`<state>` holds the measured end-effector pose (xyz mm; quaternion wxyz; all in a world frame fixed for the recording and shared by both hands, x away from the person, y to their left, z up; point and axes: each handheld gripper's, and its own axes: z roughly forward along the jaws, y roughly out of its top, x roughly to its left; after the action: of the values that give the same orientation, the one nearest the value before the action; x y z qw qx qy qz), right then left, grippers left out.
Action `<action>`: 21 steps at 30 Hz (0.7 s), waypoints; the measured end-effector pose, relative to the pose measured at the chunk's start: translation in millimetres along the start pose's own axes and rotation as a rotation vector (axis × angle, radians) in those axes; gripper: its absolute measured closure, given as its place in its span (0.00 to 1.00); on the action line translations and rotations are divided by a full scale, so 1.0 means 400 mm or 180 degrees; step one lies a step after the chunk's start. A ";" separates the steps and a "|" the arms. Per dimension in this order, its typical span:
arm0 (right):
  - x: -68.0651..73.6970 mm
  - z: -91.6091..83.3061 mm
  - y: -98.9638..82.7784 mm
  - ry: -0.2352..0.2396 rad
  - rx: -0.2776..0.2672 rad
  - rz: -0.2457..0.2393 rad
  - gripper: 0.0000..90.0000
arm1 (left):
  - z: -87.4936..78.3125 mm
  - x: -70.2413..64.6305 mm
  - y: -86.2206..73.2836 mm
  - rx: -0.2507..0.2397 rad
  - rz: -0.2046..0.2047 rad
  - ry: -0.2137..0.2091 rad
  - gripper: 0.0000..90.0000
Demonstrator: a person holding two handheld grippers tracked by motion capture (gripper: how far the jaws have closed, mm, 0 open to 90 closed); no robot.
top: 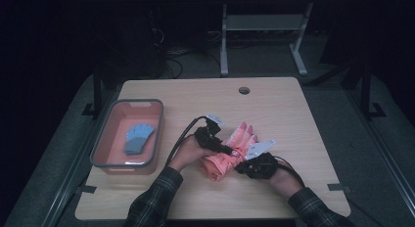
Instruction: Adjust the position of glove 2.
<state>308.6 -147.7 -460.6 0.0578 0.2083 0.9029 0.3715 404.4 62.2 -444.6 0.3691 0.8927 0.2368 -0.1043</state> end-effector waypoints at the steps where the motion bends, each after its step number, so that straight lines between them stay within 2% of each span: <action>1: 0.001 -0.001 -0.001 0.0014 0.0012 -0.0002 0.85 | -0.002 -0.001 0.000 -0.0032 -0.0022 -0.0017 0.76; 3: 0.004 -0.002 -0.004 0.0027 0.0032 -0.0012 0.77 | -0.009 0.000 0.000 -0.0075 -0.0064 -0.0061 0.77; 6: 0.005 -0.010 -0.015 -0.0019 0.0096 -0.0013 0.72 | -0.023 -0.004 0.001 -0.0085 -0.0051 -0.0051 0.78; 9: -0.001 -0.026 -0.032 -0.0027 0.0080 0.0130 0.72 | -0.030 0.002 0.001 -0.0061 -0.0028 -0.0048 0.77; 12: -0.010 -0.038 -0.043 -0.0063 0.0063 0.0174 0.72 | -0.044 0.004 -0.004 -0.0081 -0.0082 -0.0009 0.77; 14: -0.016 -0.046 -0.046 -0.0095 0.0038 0.0197 0.72 | -0.057 0.005 -0.006 -0.0060 -0.0042 0.0069 0.77; 15: -0.020 -0.046 -0.047 -0.0115 0.0025 0.0182 0.72 | -0.062 0.005 -0.007 -0.0123 -0.0097 0.0061 0.77; 16: -0.021 -0.046 -0.047 -0.0116 0.0029 0.0202 0.72 | -0.069 0.006 -0.007 -0.0140 -0.0085 0.0072 0.78; 18: -0.022 -0.044 -0.047 -0.0120 0.0038 0.0211 0.72 | -0.092 0.007 -0.006 -0.0272 -0.0123 0.0086 0.78; 21: -0.024 -0.043 -0.049 -0.0133 0.0056 0.0203 0.72 | -0.109 0.007 -0.005 -0.0278 -0.0123 0.0132 0.78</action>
<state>306.2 -175.4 -462.4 0.0628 0.2452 0.8976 0.3608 406.3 95.4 -416.2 0.4006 0.8729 0.2659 -0.0825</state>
